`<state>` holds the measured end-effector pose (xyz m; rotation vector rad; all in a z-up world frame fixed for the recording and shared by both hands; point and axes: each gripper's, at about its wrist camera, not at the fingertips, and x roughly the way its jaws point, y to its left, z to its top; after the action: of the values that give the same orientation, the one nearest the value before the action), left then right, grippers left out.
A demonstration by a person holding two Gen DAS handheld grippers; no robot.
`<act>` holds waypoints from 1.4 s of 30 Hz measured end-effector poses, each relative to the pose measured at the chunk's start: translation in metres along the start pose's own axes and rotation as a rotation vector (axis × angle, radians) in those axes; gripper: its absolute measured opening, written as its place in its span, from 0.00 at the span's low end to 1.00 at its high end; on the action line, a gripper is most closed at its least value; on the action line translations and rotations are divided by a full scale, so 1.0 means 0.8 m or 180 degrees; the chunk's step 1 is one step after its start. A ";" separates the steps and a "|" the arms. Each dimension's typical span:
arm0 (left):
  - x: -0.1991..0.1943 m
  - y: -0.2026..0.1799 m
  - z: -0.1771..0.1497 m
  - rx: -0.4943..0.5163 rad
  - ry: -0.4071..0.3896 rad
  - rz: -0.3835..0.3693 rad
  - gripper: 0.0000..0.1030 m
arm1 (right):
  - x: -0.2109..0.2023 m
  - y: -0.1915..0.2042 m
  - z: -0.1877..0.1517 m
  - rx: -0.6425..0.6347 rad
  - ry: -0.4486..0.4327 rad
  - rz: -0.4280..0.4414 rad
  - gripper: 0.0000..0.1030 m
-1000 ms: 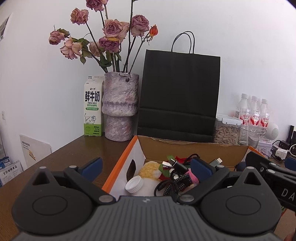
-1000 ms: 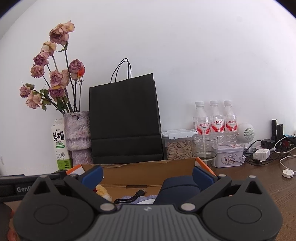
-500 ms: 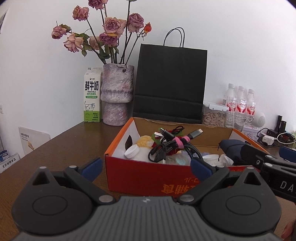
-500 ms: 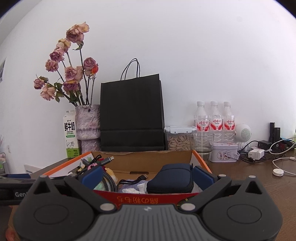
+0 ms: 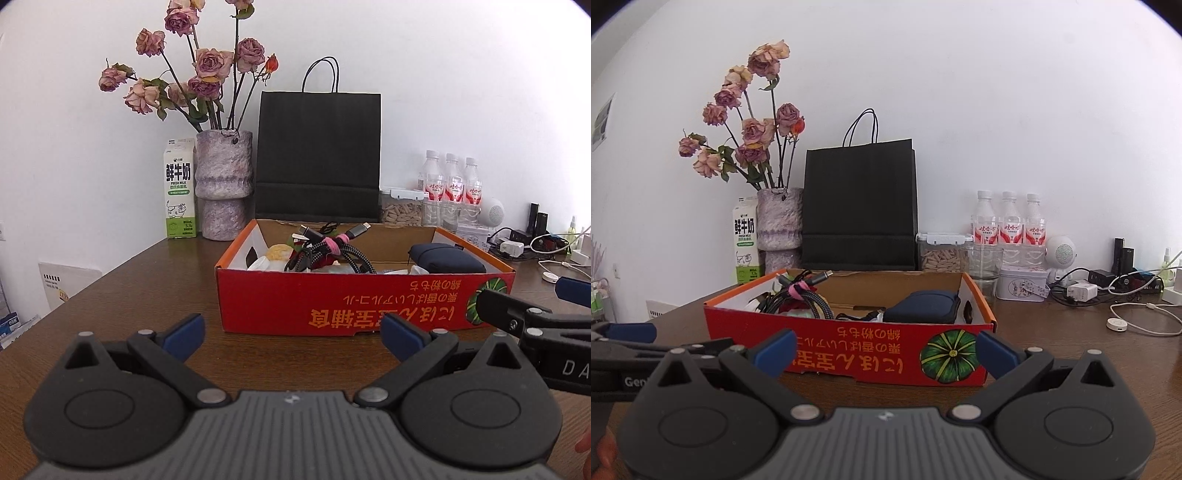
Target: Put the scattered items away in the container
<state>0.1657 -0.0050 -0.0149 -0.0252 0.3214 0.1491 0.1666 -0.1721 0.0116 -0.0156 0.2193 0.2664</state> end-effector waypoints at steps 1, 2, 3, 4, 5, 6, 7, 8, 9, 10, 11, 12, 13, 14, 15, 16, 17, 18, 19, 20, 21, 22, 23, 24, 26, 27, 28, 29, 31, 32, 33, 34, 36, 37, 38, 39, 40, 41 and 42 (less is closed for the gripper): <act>-0.004 0.000 -0.002 0.0022 0.0015 0.0016 1.00 | -0.005 0.001 -0.002 -0.0020 0.0021 0.0007 1.00; -0.009 -0.001 -0.004 0.0050 0.0012 0.0038 1.00 | -0.008 0.002 -0.003 -0.0030 0.0045 0.0020 1.00; -0.014 -0.001 -0.005 0.0072 -0.0012 0.0055 1.00 | -0.012 0.003 -0.004 -0.0033 0.0061 0.0037 1.00; -0.020 0.000 -0.006 0.0086 -0.0044 0.0062 1.00 | -0.015 0.004 -0.005 -0.0031 0.0067 0.0057 1.00; -0.025 0.000 -0.007 0.0090 -0.0069 0.0060 1.00 | -0.019 0.004 -0.005 -0.0029 0.0074 0.0068 1.00; -0.028 0.000 -0.008 0.0096 -0.0087 0.0057 1.00 | -0.021 0.004 -0.006 -0.0028 0.0078 0.0065 1.00; -0.032 0.000 -0.009 0.0107 -0.0104 0.0055 1.00 | -0.024 0.005 -0.007 -0.0030 0.0085 0.0054 1.00; -0.035 0.000 -0.010 0.0121 -0.0122 0.0053 1.00 | -0.027 0.006 -0.008 -0.0032 0.0096 0.0036 1.00; -0.038 0.000 -0.010 0.0132 -0.0137 0.0049 1.00 | -0.029 0.006 -0.008 -0.0033 0.0110 0.0016 1.00; -0.039 -0.001 -0.010 0.0148 -0.0145 0.0050 1.00 | -0.031 0.006 -0.009 -0.0035 0.0127 -0.0005 1.00; -0.040 -0.002 -0.011 0.0175 -0.0147 0.0050 1.00 | -0.033 0.006 -0.009 -0.0033 0.0143 -0.0022 1.00; -0.041 -0.003 -0.011 0.0194 -0.0150 0.0040 1.00 | -0.034 0.005 -0.010 -0.0025 0.0156 -0.0032 1.00; -0.042 -0.004 -0.011 0.0205 -0.0153 0.0027 1.00 | -0.035 0.004 -0.010 -0.0018 0.0163 -0.0037 1.00; -0.043 -0.005 -0.012 0.0218 -0.0159 0.0018 1.00 | -0.036 0.003 -0.010 -0.0012 0.0168 -0.0044 1.00; -0.044 -0.006 -0.012 0.0233 -0.0170 0.0021 1.00 | -0.037 0.003 -0.011 -0.0007 0.0174 -0.0050 1.00; -0.044 -0.007 -0.012 0.0247 -0.0179 0.0030 1.00 | -0.037 0.002 -0.011 -0.0005 0.0179 -0.0053 1.00; -0.045 -0.008 -0.013 0.0256 -0.0180 0.0041 1.00 | -0.037 0.002 -0.011 -0.0003 0.0187 -0.0051 1.00; -0.045 -0.008 -0.013 0.0263 -0.0176 0.0051 1.00 | -0.037 0.002 -0.011 0.0000 0.0194 -0.0050 1.00; -0.045 -0.009 -0.012 0.0265 -0.0168 0.0056 1.00 | -0.036 0.001 -0.011 0.0004 0.0208 -0.0046 1.00; -0.044 -0.009 -0.012 0.0264 -0.0152 0.0054 1.00 | -0.035 0.001 -0.011 0.0008 0.0223 -0.0041 1.00; -0.043 -0.008 -0.012 0.0261 -0.0136 0.0050 1.00 | -0.034 0.001 -0.011 0.0011 0.0239 -0.0034 1.00; -0.042 -0.008 -0.012 0.0256 -0.0118 0.0046 1.00 | -0.033 0.001 -0.011 0.0013 0.0252 -0.0031 1.00; -0.042 -0.008 -0.012 0.0256 -0.0111 0.0045 1.00 | -0.032 0.001 -0.011 0.0015 0.0260 -0.0028 1.00; -0.042 -0.008 -0.012 0.0257 -0.0107 0.0047 1.00 | -0.032 0.001 -0.011 0.0017 0.0266 -0.0027 1.00; -0.042 -0.008 -0.012 0.0258 -0.0102 0.0050 1.00 | -0.031 0.001 -0.011 0.0020 0.0275 -0.0025 1.00; -0.042 -0.008 -0.012 0.0258 -0.0100 0.0051 1.00 | -0.031 0.001 -0.011 0.0020 0.0277 -0.0025 1.00; -0.042 -0.008 -0.012 0.0259 -0.0098 0.0054 1.00 | -0.031 0.001 -0.011 0.0020 0.0280 -0.0025 1.00; -0.042 -0.009 -0.012 0.0260 -0.0099 0.0056 1.00 | -0.031 0.001 -0.011 0.0021 0.0281 -0.0025 1.00; -0.041 -0.009 -0.012 0.0258 -0.0096 0.0055 1.00 | -0.031 0.001 -0.011 0.0019 0.0281 -0.0026 1.00; -0.041 -0.009 -0.012 0.0258 -0.0093 0.0054 1.00 | -0.031 0.000 -0.011 0.0020 0.0283 -0.0026 1.00; -0.041 -0.009 -0.013 0.0258 -0.0091 0.0053 1.00 | -0.031 0.000 -0.011 0.0020 0.0283 -0.0026 1.00; -0.041 -0.008 -0.012 0.0256 -0.0087 0.0049 1.00 | -0.031 0.000 -0.011 0.0020 0.0283 -0.0026 1.00; -0.040 -0.008 -0.012 0.0254 -0.0077 0.0045 1.00 | -0.031 0.000 -0.011 0.0020 0.0285 -0.0026 1.00; -0.040 -0.008 -0.012 0.0252 -0.0071 0.0043 1.00 | -0.031 0.000 -0.011 0.0021 0.0287 -0.0024 1.00; -0.039 -0.008 -0.012 0.0250 -0.0065 0.0041 1.00 | -0.030 0.000 -0.012 0.0022 0.0291 -0.0024 1.00; -0.039 -0.008 -0.012 0.0246 -0.0058 0.0039 1.00 | -0.030 0.000 -0.012 0.0021 0.0293 -0.0024 1.00; -0.039 -0.008 -0.011 0.0243 -0.0053 0.0035 1.00 | -0.029 0.000 -0.012 0.0021 0.0295 -0.0024 1.00; -0.038 -0.008 -0.011 0.0242 -0.0050 0.0034 1.00 | -0.029 0.000 -0.012 0.0022 0.0294 -0.0024 1.00; -0.038 -0.008 -0.011 0.0243 -0.0049 0.0036 1.00 | -0.029 0.000 -0.012 0.0022 0.0293 -0.0025 1.00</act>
<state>0.1352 -0.0158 -0.0135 0.0534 0.3115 0.1481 0.1424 -0.1787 0.0074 -0.0220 0.3115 0.2574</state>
